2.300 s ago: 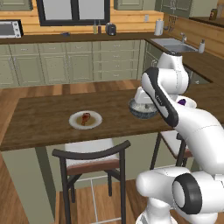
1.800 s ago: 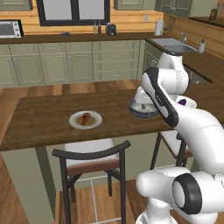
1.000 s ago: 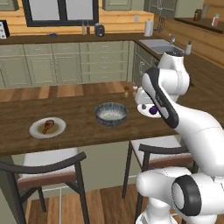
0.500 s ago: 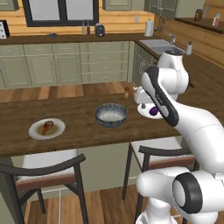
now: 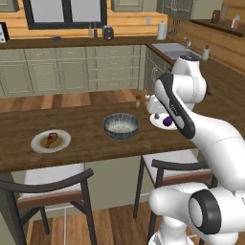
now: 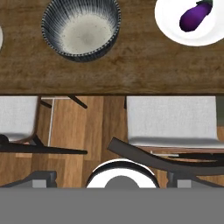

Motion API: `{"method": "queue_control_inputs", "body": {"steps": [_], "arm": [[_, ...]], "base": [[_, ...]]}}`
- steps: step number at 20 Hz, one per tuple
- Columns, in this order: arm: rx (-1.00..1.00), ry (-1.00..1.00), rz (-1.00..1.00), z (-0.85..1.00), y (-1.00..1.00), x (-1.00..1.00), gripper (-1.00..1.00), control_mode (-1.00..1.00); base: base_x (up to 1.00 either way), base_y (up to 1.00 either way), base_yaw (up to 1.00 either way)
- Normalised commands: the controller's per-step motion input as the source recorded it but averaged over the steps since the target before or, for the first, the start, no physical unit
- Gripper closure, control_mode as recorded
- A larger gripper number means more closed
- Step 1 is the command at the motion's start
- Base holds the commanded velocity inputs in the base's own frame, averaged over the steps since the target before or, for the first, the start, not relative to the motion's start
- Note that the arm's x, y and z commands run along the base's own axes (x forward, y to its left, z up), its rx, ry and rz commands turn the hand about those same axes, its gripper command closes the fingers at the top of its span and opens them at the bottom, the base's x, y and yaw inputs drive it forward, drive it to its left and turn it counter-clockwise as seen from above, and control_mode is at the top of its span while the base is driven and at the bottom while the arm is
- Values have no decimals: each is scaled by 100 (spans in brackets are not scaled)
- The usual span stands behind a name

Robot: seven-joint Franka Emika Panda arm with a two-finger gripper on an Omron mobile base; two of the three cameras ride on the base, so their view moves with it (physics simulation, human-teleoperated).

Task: Pick the chicken drumstick and eggplant from their plates and place them in the bowl. Then put the bowl in the fridge.

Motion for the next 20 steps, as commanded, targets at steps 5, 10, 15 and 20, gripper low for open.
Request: {"method": "queue_control_inputs", "body": {"steps": [5, 10, 15, 20], "arm": [[0, 0, 0, 0, 0, 0, -100, 100], [0, 0, 0, 0, 0, 0, -100, -100], [0, 0, 0, 0, 0, 0, -100, -100], [0, 0, 0, 0, 0, -9, -100, -100]], "base": [[0, 0, 0], [0, 0, 0], [0, 0, 0], [0, 0, 0]]}}
